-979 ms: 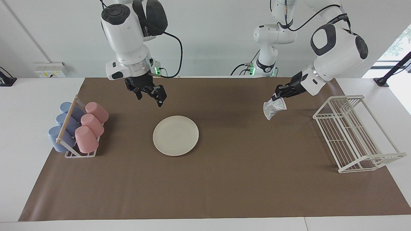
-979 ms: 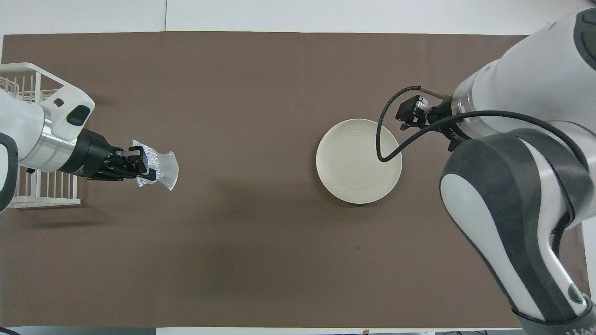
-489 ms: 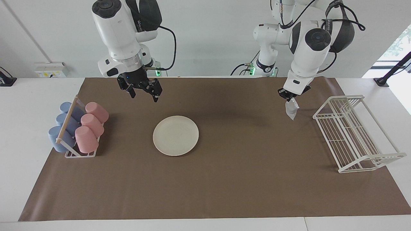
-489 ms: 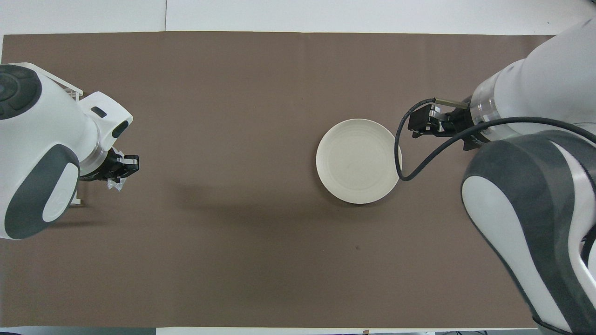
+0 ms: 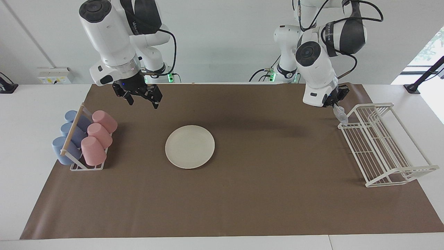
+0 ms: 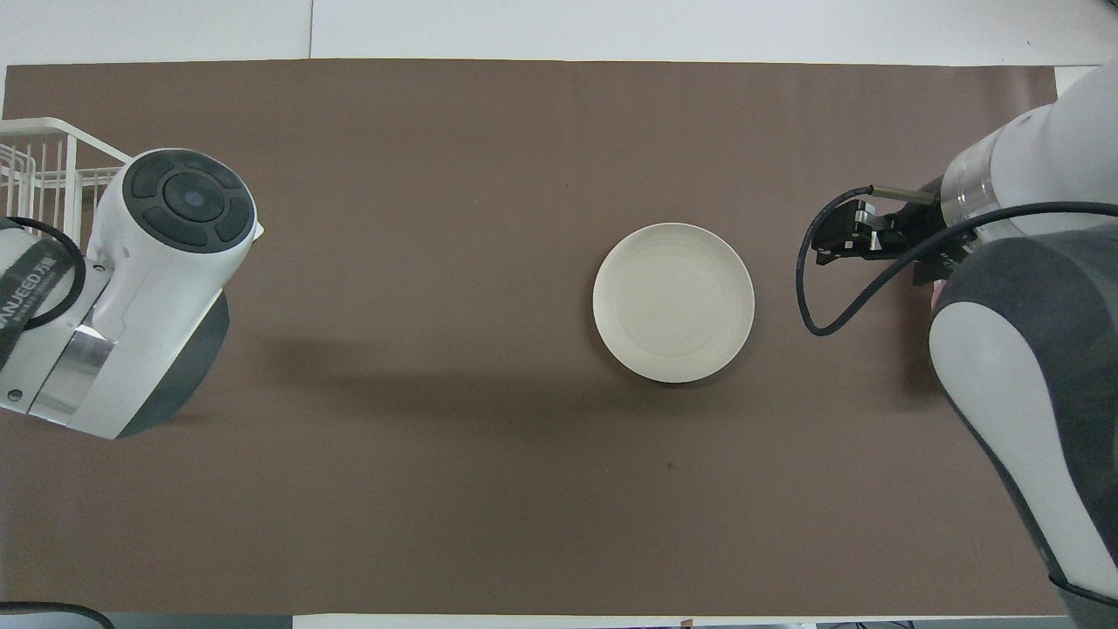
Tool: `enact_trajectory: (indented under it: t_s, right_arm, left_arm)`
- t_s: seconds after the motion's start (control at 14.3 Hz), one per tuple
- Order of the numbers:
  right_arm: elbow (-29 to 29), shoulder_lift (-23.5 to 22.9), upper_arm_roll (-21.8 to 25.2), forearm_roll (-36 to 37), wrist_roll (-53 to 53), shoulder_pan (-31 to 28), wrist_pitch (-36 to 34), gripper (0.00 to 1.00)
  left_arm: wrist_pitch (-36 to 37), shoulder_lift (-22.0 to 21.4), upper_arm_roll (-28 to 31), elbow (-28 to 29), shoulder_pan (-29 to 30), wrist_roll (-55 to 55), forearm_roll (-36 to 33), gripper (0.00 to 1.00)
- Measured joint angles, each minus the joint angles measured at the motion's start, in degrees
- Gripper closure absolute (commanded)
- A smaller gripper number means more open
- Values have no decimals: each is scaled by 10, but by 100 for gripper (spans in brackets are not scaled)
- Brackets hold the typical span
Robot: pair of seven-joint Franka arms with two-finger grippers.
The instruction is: Wipe plate with sponge
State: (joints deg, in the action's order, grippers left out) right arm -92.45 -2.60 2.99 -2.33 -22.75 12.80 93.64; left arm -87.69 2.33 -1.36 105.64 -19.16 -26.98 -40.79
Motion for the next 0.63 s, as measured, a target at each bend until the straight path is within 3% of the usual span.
enact_trajectory:
  t_s: [0.21, 0.42, 0.63]
  right_arm:
    - [0, 0, 0, 0, 1, -8, 0, 0]
    - [0, 0, 1, 0, 9, -17, 0, 0]
    - [0, 0, 0, 0, 9, -17, 0, 0]
  left_arm:
    - [16, 30, 5, -12, 1, -1, -83, 100]
    - [56, 71, 11, -28, 2, -5, -123, 100]
    - [100, 154, 13, -91, 3, -27, -145, 100]
